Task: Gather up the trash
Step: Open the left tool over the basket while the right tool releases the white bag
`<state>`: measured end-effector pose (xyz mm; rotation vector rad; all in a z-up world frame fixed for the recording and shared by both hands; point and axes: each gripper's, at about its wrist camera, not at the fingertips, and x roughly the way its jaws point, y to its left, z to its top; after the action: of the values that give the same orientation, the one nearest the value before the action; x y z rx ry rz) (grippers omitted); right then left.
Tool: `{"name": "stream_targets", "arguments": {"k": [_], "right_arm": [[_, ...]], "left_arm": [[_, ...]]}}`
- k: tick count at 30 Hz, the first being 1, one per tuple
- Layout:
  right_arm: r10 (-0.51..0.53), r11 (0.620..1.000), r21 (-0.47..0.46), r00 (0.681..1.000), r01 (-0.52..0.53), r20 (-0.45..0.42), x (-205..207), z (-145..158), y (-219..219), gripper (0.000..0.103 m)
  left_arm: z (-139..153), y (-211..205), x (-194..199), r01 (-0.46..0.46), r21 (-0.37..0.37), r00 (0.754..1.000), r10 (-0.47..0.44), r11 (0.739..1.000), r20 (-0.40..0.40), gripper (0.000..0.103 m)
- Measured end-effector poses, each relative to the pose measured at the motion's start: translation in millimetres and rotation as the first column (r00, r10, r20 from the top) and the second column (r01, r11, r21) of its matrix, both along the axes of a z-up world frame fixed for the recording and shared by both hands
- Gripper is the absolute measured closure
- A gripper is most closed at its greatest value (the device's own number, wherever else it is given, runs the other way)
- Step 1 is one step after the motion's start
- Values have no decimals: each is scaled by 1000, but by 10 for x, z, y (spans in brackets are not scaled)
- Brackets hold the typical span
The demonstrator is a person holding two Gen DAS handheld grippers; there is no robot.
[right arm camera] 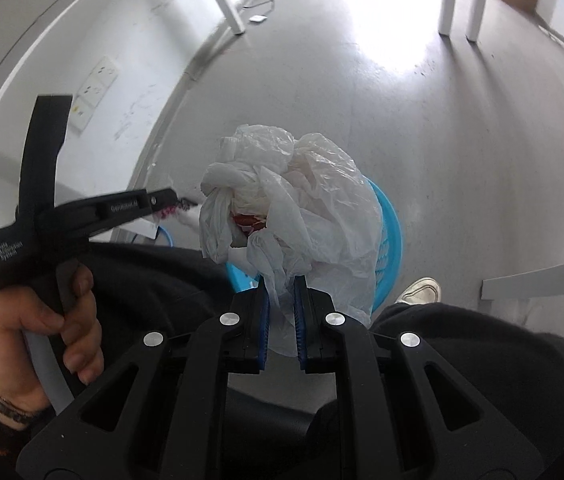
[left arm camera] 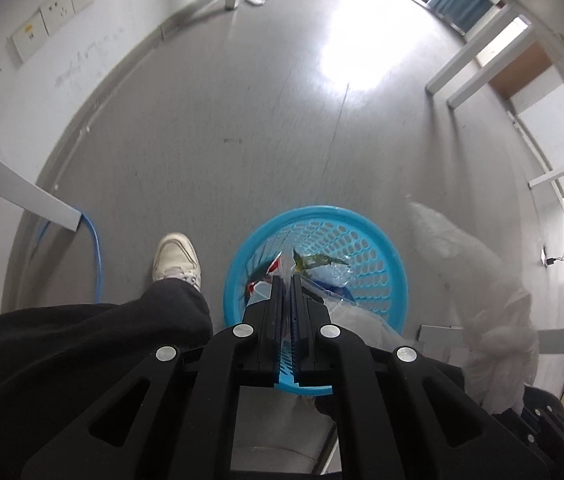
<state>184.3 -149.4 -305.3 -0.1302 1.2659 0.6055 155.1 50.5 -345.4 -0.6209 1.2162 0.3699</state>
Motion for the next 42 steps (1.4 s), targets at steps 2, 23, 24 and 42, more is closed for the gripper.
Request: {"name": "stream_targets", "arguments": {"k": [2, 23, 24, 42], "right_arm": [[-11, 1000, -12, 1000, 11, -4, 73, -93, 14, 93], [-114, 988, -127, 972, 89, -205, 702, -1224, 195, 93], [-112, 988, -131, 972, 86, -206, 699, -1242, 213, 93], [-152, 983, -140, 961, 121, -233, 746, -1317, 226, 68]], "left_arm": [[-105, 22, 87, -6, 3, 1000, 6, 1000, -28, 100], [-944, 2, 637, -10, 37, 965, 19, 999, -261, 99], [-966, 8, 646, -10, 38, 964, 20, 999, -265, 99], [-870, 144, 573, -119, 17, 972, 120, 993, -203, 59]]}}
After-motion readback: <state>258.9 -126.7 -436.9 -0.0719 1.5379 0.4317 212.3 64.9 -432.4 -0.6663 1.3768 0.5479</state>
